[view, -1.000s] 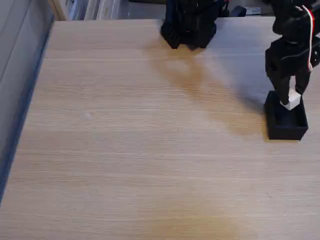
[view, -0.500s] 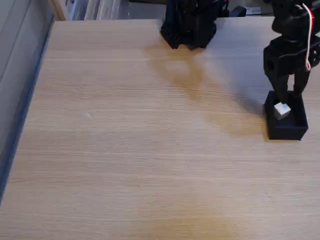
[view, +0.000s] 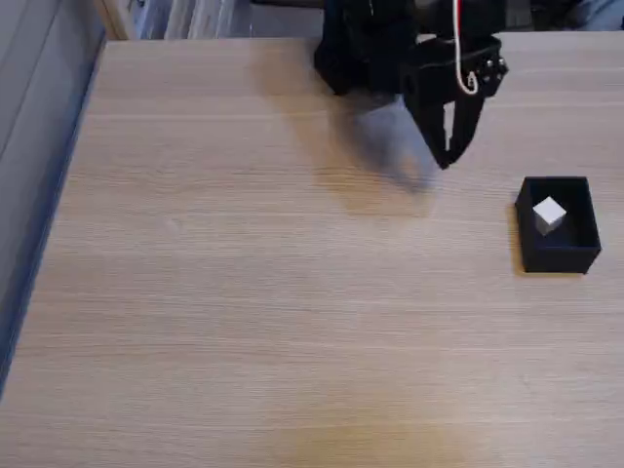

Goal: Pick a white block and place it in the black box.

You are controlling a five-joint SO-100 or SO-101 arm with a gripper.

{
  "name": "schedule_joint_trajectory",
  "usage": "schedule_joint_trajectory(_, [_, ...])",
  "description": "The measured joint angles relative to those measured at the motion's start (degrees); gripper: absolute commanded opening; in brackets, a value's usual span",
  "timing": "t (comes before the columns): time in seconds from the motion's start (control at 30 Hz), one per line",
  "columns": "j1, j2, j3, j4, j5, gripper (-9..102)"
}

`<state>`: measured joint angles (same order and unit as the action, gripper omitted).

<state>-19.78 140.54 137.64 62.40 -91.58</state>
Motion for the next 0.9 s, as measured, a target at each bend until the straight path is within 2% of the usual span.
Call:
schedule_joint_trajectory(0.17, [6.1,15.5,16.5,0.1,-5.8,0])
schedule_joint_trajectory(0.47, [13.0,39.6,36.5,8.0,-9.1,0])
schedule_joint_trajectory(0.63, [16.2,45.9,39.4,10.6,-9.1,0])
schedule_joint_trajectory(0.9, [14.9,49.7,39.6,14.4,-1.0,0])
